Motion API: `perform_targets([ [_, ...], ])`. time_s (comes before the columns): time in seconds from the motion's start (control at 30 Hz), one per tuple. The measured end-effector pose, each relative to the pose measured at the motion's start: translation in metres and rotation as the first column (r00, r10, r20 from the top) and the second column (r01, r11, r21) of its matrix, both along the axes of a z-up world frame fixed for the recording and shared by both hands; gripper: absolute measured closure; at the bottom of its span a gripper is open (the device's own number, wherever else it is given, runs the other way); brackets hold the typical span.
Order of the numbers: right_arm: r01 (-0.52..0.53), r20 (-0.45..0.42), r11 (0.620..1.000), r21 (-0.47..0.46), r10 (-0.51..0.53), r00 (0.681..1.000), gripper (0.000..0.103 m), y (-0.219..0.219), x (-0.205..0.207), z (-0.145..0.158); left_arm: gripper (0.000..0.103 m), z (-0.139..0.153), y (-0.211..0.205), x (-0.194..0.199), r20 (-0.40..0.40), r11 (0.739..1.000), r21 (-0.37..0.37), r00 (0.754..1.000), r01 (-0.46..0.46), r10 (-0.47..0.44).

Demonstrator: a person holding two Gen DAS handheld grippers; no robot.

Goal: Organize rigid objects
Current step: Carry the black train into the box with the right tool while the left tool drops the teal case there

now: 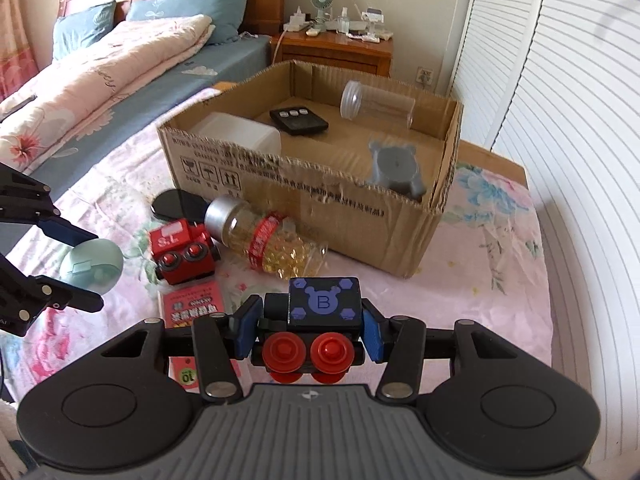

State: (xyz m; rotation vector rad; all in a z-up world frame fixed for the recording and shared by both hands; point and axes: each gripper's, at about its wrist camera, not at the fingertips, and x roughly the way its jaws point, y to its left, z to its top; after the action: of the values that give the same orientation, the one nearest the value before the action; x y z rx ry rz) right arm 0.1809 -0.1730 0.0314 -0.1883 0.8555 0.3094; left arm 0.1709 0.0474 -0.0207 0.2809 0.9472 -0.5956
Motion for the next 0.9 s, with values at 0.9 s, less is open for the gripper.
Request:
perform_targets([
  [0.9,-0.054,0.136,0.996,0.068,0.044,0.99,0.047,0.023,0.107,0.069,0.051,0.078,-0.001,0.092,0.159,0.997,0.0,0.984,-0.077,0.076],
])
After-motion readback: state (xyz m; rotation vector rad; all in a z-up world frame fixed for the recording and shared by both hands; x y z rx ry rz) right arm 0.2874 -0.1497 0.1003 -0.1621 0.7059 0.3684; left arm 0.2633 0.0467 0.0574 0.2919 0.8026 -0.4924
